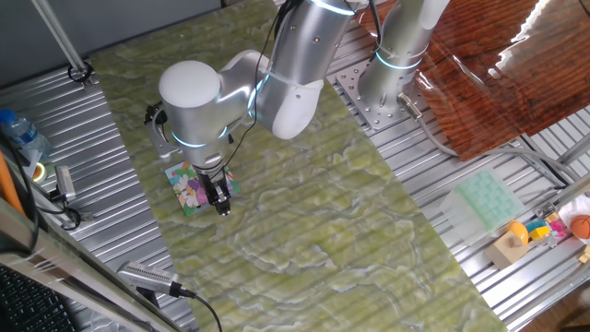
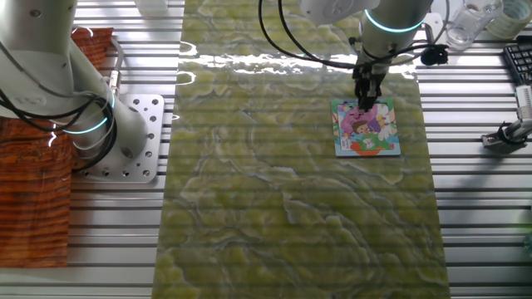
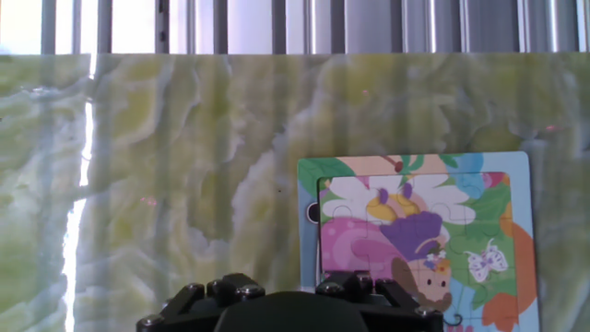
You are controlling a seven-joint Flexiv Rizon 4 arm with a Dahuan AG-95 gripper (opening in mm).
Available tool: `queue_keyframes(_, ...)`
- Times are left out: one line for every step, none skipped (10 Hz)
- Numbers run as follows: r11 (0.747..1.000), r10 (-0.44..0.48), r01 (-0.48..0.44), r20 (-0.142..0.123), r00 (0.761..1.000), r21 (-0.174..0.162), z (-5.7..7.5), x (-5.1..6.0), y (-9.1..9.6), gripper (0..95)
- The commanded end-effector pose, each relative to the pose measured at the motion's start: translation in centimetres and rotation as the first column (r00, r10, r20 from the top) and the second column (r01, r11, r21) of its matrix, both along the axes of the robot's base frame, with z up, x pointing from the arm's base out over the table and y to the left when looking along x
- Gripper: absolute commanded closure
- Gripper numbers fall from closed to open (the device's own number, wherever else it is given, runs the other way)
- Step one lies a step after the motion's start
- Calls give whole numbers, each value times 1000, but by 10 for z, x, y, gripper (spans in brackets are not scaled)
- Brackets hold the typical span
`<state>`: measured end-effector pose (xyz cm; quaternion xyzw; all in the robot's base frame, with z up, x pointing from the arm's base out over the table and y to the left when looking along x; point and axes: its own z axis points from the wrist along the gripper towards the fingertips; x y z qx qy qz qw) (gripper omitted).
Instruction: Assemble one piece of a puzzle
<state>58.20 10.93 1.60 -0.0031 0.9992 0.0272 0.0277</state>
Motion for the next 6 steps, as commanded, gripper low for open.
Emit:
queue_keyframes(1000,-1,1,0,1000,-3,-1,0,0,380)
queue_keyframes(1000,-1,1,0,1000,-6,-3,0,0,380)
queue_keyframes(1000,-1,1,0,1000,-7,-4,-1,0,380)
queue_keyframes(1000,-3,3,0,1000,-9,-4,0,0,380)
queue_keyframes(1000,-3,3,-1,1000,-10,-4,0,0,380)
queue_keyframes(1000,-3,3,-2,1000,-10,-4,0,0,380)
